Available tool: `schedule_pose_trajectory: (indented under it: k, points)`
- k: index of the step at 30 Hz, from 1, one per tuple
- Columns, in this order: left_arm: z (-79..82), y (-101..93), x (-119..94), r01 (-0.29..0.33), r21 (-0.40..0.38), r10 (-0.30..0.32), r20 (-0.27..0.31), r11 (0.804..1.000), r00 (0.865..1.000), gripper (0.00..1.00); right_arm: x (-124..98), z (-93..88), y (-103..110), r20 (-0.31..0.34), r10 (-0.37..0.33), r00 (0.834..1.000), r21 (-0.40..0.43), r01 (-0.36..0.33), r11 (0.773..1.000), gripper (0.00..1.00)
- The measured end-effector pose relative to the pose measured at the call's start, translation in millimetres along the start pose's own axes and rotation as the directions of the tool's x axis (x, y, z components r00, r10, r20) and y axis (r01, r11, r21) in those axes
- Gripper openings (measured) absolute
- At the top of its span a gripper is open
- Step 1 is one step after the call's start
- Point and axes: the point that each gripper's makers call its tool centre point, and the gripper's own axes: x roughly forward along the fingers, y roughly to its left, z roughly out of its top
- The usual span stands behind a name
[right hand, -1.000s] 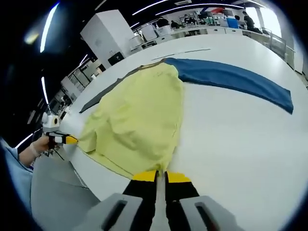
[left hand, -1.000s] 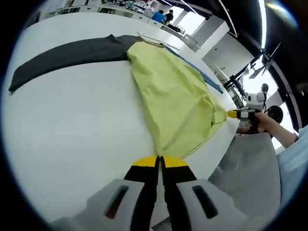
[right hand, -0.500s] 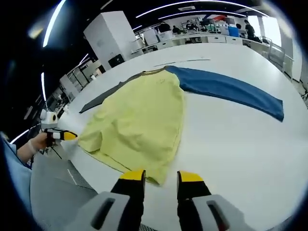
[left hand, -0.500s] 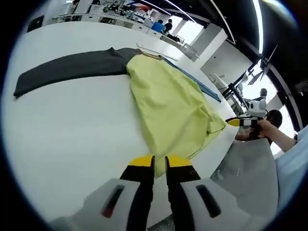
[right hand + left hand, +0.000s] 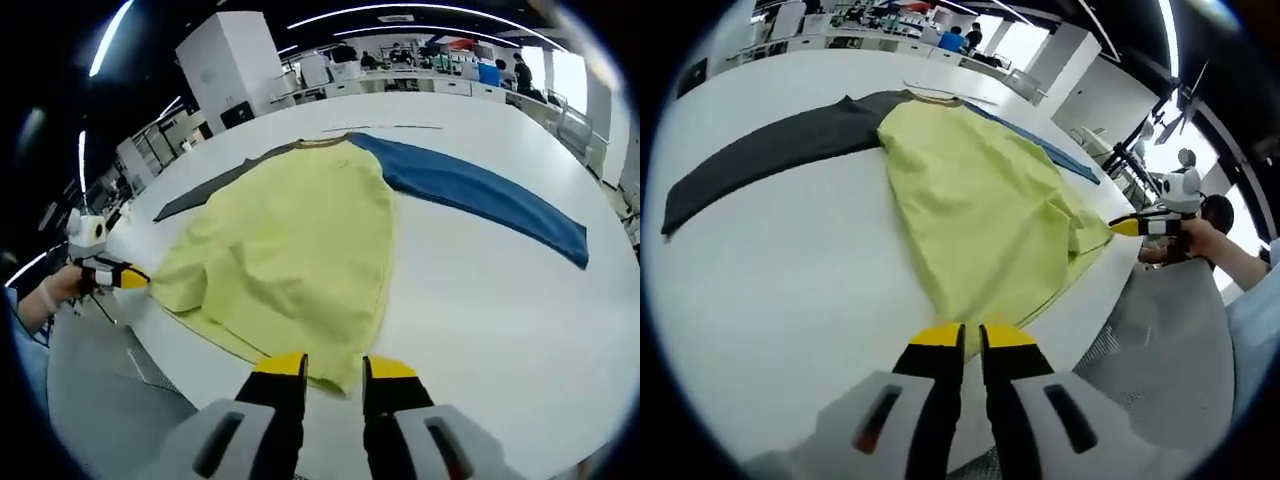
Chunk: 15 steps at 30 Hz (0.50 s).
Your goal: Fold the garment on the visible template until the final outline fits inside the template.
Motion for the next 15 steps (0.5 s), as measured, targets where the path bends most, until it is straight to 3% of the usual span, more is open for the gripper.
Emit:
schedule_pose_trajectory:
  k: [15]
  points:
    - [-7.5, 2.1, 11, -0.030, 0.072, 0.035, -0.056, 0.997, 0.998, 0.00, 5, -7.6, -6, -0.025, -0.029, 0.999, 0.012, 0.029, 1.000, 0.04]
